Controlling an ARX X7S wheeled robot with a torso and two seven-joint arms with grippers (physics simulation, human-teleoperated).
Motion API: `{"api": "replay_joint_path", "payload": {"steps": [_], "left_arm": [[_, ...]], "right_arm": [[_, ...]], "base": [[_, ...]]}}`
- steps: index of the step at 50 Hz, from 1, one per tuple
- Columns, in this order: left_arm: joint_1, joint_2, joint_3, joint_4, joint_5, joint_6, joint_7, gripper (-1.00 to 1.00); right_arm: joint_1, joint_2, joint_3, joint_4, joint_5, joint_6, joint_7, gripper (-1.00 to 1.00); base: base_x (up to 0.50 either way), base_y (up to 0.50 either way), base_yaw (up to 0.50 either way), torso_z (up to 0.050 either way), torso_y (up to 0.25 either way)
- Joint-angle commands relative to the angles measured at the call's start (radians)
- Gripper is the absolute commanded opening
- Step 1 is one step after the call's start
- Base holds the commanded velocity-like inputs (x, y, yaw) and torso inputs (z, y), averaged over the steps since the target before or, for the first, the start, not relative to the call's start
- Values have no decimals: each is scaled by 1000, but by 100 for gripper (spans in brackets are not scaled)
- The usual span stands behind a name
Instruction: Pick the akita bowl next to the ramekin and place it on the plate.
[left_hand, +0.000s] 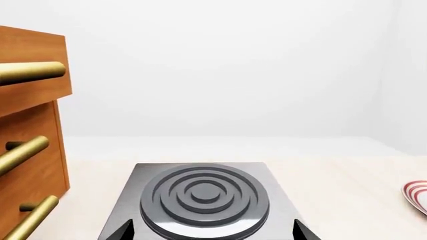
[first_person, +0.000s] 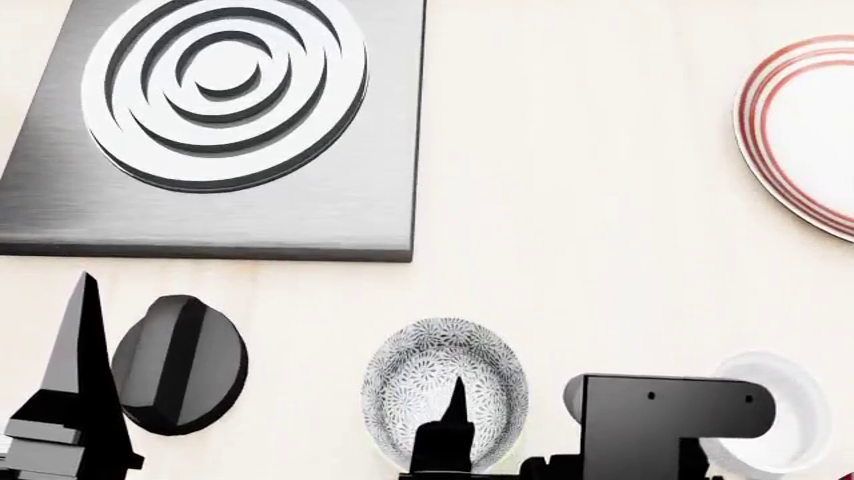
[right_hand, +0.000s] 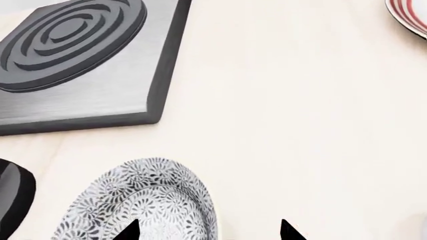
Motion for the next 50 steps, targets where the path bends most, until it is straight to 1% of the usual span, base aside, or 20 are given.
{"api": "replay_joint_path", "payload": {"steps": [1,3,4,31,39,45,48,50], "left_arm": [[0,0,4,-3,3,2,0,100],[0,-1,4,-4,3,3,0,100],[0,-1,4,-5,2,3,0,100],[-3,-2,9,-13,3,7,-2,100],[-6,-3,9,-15,3,7,-3,100],[-5,-4,9,-15,3,9,-3,100],[-4,-4,10,-16,5,11,-3,100],[-5,-4,10,-17,6,11,-2,100]], "right_arm": [[-16,13,-11,36,13,-40,8,100],[-16,15,-13,37,15,-43,10,100],[-17,15,-13,37,17,-44,12,-100],[-34,30,-25,62,53,-113,21,-100],[-51,12,15,69,96,-169,-3,-100],[-41,-46,129,80,237,-146,0,-100],[-41,-58,174,103,329,-167,23,-100],[-43,-56,180,110,366,-184,39,-100]], "base": [[0,0,0,0,0],[0,0,0,0,0],[0,0,0,0,0],[0,0,0,0,0],[0,0,0,0,0],[0,0,0,0,0],[0,0,0,0,0],[0,0,0,0,0]]}}
